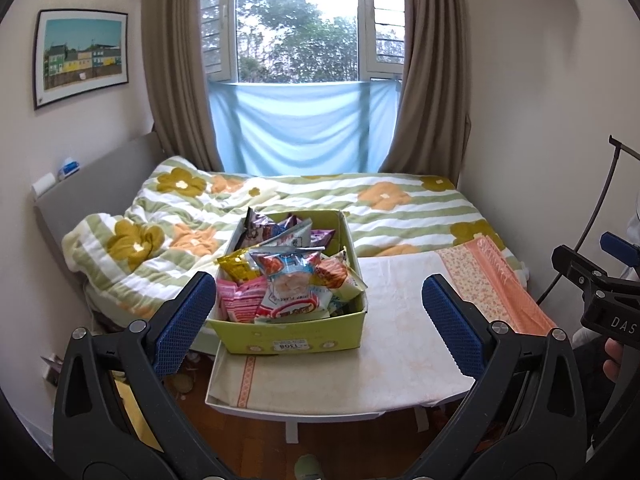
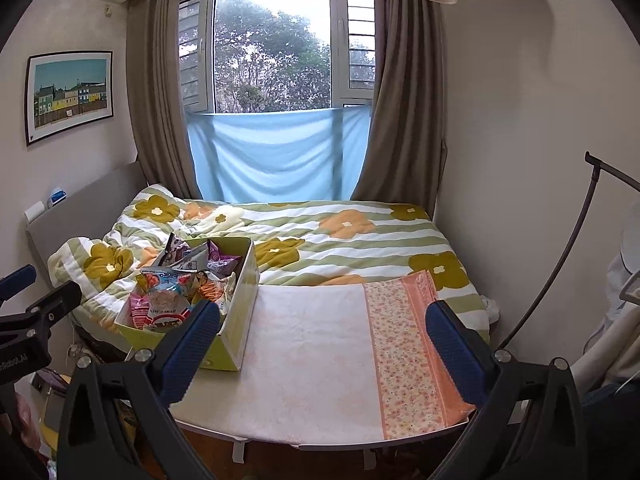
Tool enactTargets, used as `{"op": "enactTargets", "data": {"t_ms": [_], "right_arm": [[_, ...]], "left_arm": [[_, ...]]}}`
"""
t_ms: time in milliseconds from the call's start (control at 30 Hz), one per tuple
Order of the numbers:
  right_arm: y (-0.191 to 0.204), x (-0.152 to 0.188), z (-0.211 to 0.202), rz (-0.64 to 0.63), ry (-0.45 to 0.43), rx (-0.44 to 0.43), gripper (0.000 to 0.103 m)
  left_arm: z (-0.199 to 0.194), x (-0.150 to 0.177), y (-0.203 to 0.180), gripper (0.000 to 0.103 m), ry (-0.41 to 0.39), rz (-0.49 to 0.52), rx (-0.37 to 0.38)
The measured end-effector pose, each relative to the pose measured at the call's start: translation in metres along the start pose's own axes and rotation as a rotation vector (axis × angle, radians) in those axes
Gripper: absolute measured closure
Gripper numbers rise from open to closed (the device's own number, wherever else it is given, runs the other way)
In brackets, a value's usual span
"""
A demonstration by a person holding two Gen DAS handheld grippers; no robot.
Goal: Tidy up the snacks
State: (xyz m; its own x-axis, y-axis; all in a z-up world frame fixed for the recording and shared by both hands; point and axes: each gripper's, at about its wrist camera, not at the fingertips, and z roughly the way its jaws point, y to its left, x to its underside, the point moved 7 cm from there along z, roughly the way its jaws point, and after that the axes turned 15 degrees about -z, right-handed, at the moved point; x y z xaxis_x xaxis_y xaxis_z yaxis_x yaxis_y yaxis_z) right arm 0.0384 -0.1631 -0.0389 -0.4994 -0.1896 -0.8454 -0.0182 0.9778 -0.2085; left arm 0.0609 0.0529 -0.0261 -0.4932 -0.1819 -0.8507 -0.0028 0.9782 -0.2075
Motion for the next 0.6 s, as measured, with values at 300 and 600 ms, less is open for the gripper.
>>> {"op": "enactTargets", "data": {"t_ms": [300, 600], "right_arm": [[0.001, 0.0, 0.002, 0.015, 0.004, 0.006, 0.001], [0.002, 0.0, 0.006, 0.024, 0.017, 0.005, 0.001]], "left_arm": [[0.005, -0.002, 0.002, 0.001, 0.001, 0.018, 0.0], [0.012, -0.004, 0.008, 0.001, 0.011, 0.022, -0.007]]}}
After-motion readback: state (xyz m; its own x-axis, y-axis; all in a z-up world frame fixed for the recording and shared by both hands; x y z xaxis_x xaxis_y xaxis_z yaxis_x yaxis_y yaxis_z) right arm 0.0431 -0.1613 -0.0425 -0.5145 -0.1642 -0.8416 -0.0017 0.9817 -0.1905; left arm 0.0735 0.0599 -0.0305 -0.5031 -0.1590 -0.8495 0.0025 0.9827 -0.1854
